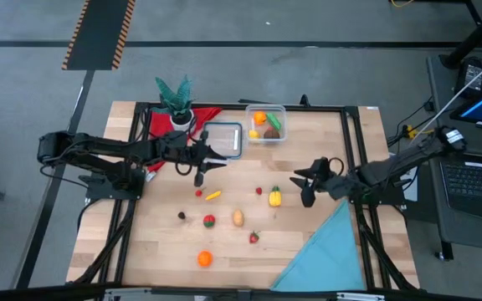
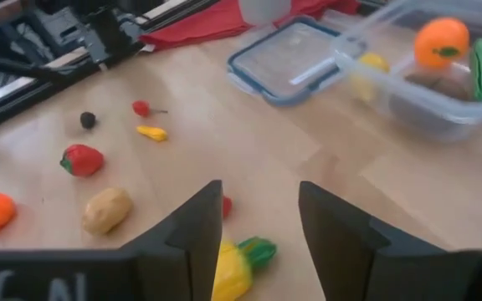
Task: Pick and placing Produce into tupperware
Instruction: Put the pineapple into the transparent bin
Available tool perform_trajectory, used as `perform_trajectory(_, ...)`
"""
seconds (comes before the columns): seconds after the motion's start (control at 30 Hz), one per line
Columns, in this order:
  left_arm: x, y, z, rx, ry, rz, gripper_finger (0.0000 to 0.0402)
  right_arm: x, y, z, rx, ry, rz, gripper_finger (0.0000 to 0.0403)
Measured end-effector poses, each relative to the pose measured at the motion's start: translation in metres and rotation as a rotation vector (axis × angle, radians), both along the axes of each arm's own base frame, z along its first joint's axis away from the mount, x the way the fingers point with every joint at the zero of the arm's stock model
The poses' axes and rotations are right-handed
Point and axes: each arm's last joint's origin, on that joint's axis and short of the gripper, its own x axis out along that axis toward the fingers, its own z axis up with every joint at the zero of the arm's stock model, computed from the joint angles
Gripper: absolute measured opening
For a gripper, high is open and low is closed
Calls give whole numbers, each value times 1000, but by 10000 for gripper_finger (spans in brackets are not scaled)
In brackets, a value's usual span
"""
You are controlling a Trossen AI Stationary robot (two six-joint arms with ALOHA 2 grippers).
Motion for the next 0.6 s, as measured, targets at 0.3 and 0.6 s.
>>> perform_trajectory(0.3,1,-7,0,6,3,-32,82,18,32,-3,31,42,-44,161)
perform_trajectory(0.6,0,-8,-4,8,42,-38,82,47,67,9,104,178,-284,161)
